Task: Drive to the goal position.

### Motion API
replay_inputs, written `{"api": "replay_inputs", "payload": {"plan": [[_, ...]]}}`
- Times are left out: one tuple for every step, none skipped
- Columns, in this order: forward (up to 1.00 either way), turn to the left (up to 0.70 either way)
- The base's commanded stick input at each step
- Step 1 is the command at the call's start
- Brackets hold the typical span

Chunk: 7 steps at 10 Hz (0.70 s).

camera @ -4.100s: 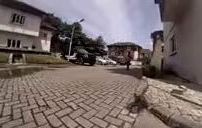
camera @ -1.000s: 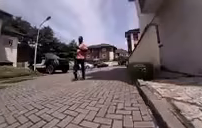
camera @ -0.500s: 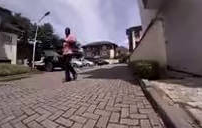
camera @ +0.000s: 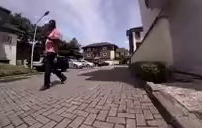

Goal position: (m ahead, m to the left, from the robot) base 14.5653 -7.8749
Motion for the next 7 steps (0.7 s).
{"api": "replay_inputs", "payload": {"plan": [[0.5,0.0],[0.5,0.0],[0.5,0.0],[0.5,0.0],[0.5,0.0],[0.5,0.0],[0.5,-0.16]]}}
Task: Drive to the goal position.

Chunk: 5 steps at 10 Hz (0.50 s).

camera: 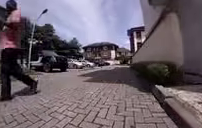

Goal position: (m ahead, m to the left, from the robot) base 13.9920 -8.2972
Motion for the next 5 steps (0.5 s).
{"api": "replay_inputs", "payload": {"plan": [[0.5,-0.49],[0.5,-0.5],[0.5,-0.5],[0.5,-0.5],[0.5,-0.18]]}}
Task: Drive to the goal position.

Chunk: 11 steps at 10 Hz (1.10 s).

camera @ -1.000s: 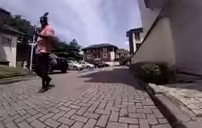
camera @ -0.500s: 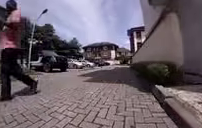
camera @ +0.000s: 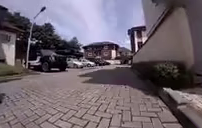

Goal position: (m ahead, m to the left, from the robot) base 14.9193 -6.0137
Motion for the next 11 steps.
{"api": "replay_inputs", "payload": {"plan": [[0.5,0.0],[0.5,0.0],[0.5,0.0],[0.5,0.0],[0.5,0.0],[0.5,0.0],[0.5,0.0],[0.5,0.0],[0.5,0.0],[0.5,0.0],[0.5,0.0]]}}
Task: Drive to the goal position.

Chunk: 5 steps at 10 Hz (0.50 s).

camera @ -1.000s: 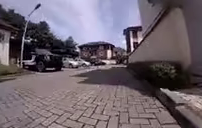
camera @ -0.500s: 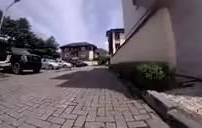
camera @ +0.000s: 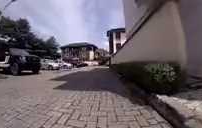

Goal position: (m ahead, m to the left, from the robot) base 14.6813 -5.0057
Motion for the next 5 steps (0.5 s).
{"api": "replay_inputs", "payload": {"plan": [[0.5,0.0],[0.5,0.0],[0.5,0.0],[0.5,0.0],[0.5,0.0]]}}
